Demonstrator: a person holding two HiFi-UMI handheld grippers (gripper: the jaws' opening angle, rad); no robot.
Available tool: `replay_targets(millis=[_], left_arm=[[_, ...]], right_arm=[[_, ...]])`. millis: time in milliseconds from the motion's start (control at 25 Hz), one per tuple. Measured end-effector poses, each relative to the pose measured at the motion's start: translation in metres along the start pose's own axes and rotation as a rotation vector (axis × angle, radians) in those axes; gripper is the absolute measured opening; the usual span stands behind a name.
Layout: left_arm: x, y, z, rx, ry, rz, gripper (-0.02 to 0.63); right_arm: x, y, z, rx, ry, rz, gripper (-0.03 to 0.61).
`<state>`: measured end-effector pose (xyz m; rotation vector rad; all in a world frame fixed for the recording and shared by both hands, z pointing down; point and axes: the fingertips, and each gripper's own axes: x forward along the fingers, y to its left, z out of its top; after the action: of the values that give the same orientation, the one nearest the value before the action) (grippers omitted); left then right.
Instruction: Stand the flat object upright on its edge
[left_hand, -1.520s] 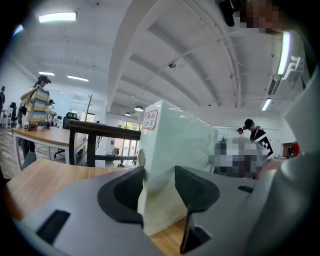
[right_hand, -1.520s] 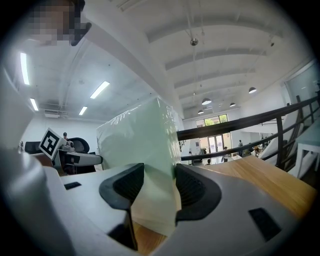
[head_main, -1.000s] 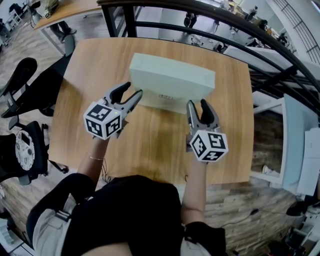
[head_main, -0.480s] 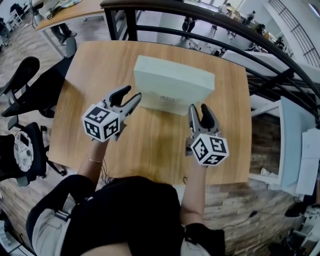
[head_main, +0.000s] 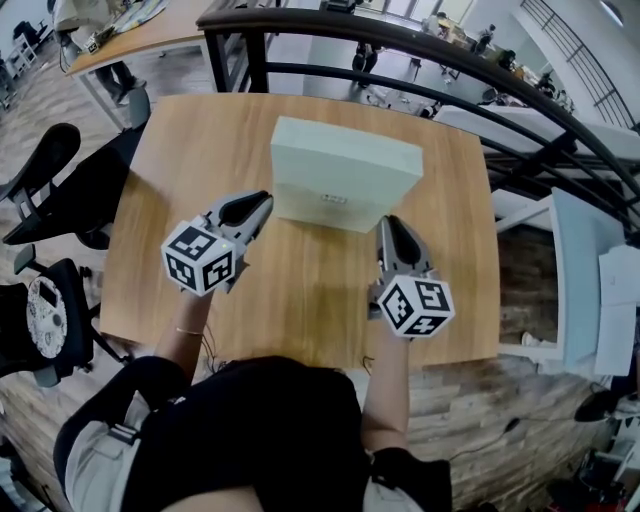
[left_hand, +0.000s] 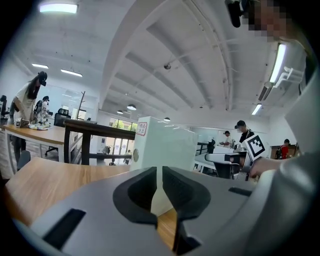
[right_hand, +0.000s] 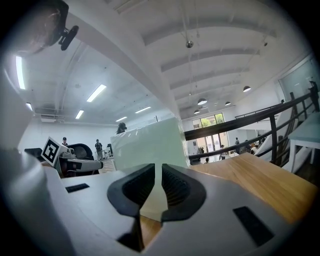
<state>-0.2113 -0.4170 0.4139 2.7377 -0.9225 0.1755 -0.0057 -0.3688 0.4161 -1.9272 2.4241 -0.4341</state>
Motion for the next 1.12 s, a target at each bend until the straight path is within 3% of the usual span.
replay_targets(millis=[440,1120], left_arm=[[-0.006,0.0,-0.002,-0.016,0.0,-0.021,0.048],[-0.012,0.013,-0.004,-0.041,-0.012,0.011,0.048]], right_arm=[[-0.013,0.024,0.005,-0.005,0.004,0.03,0.037],[-0.007,0.034,0.016,-0.031,-0.002,0.049,0.034]])
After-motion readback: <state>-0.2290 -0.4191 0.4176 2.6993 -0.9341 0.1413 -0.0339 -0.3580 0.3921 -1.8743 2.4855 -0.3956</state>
